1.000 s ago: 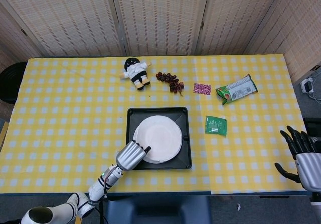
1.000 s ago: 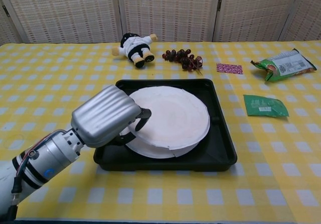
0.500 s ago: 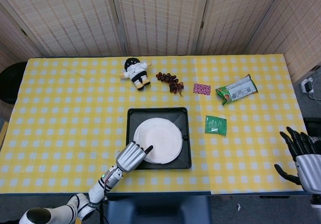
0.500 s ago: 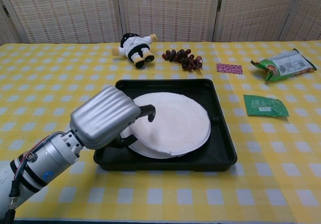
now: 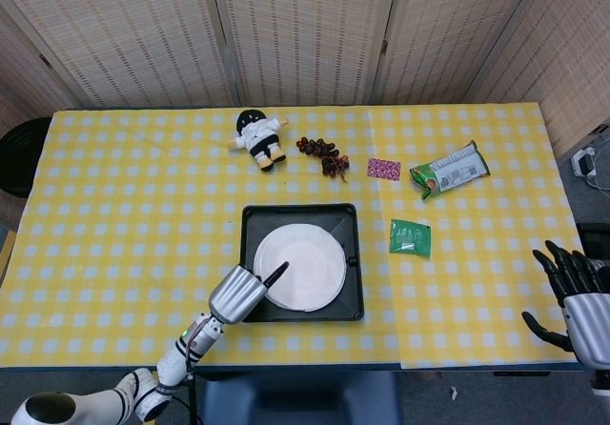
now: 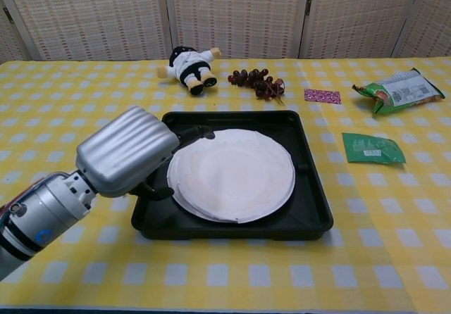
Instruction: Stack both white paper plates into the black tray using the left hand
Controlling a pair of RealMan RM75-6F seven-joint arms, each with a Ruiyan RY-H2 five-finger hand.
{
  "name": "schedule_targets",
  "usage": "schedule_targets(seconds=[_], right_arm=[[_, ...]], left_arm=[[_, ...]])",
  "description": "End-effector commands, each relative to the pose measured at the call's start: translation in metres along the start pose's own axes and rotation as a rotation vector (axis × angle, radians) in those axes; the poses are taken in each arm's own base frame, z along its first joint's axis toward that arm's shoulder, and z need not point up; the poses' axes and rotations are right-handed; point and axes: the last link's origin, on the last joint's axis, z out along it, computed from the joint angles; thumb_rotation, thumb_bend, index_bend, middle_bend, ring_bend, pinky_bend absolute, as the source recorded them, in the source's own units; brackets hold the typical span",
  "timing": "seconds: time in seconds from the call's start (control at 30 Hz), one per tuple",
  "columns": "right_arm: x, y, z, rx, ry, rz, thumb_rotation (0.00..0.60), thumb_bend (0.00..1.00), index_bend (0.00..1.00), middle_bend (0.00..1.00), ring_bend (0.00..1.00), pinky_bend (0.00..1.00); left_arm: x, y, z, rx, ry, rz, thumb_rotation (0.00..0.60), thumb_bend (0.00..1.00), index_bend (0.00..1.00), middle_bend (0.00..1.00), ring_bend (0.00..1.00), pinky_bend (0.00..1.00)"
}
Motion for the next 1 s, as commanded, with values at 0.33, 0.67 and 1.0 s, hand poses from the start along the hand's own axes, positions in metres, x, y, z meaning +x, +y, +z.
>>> schedule_targets(seconds=[0.33, 0.67, 1.0], right_arm=[[-0.005, -0.007, -0.004, 0.031, -0.018, -0.01, 0.6, 0.29, 0.0, 0.0, 0.0, 0.0], [-0.007, -0.011, -0.001, 0.049, 0.0, -0.011, 0.6, 0.29, 0.0, 0.0, 0.0, 0.0], [-0.013, -0.019, 0.003, 0.073, -0.009, -0.025, 0.6, 0.29, 0.0, 0.0, 0.0, 0.0]], left_arm=[[0.061, -0.08, -0.054, 0.218, 0.086, 0.023, 0.6, 0.19, 0.3, 1.0, 1.0, 1.0], [0.088, -0.161, -0.175, 0.742, -0.128, -0.118, 0.6, 0.18, 0.07, 0.06, 0.01, 0.01], [0.106, -0.154, -0.244, 0.829, -0.218, -0.255, 0.6, 0.17, 0.0, 0.0, 0.0, 0.0]])
